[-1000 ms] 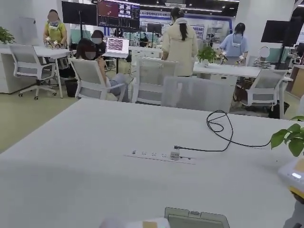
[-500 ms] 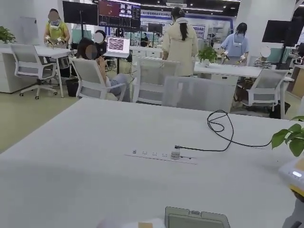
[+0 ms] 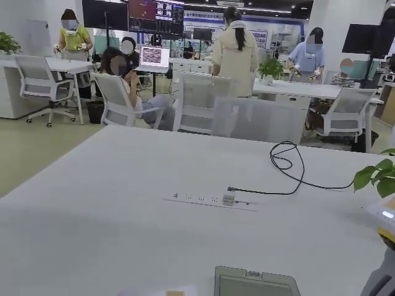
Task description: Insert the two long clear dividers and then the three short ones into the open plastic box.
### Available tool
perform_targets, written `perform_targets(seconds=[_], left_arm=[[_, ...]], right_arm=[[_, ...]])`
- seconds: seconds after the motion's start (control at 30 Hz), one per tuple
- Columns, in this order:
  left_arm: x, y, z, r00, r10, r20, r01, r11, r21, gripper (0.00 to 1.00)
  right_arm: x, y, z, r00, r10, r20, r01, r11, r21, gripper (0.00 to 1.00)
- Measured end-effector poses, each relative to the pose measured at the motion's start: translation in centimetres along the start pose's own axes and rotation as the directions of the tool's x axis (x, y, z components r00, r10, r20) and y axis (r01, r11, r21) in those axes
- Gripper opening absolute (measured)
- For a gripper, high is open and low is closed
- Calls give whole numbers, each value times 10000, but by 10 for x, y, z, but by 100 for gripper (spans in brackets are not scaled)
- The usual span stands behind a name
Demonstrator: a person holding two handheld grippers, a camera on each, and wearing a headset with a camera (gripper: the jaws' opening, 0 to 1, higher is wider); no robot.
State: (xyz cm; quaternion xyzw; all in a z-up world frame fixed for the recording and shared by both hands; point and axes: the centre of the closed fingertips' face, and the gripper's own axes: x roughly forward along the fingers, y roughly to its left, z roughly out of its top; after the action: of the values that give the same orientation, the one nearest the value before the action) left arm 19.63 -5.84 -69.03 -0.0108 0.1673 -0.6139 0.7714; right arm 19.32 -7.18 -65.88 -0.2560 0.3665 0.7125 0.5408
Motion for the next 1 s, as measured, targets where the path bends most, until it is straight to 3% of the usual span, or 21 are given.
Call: perform_targets(seconds=[0.6,1.0], left_arm=[[-24,15,-14,9948,1015,-89,-1016,9948,-27,61],[-37,21,-29,9881,1523,-237,-1524,9883,-27,77]], right_arm=[[1,-14,-2,9990,-442,-107,442,9990,1,3],[6,-39,-12,9948,-988,-255,993,9949,192,3]])
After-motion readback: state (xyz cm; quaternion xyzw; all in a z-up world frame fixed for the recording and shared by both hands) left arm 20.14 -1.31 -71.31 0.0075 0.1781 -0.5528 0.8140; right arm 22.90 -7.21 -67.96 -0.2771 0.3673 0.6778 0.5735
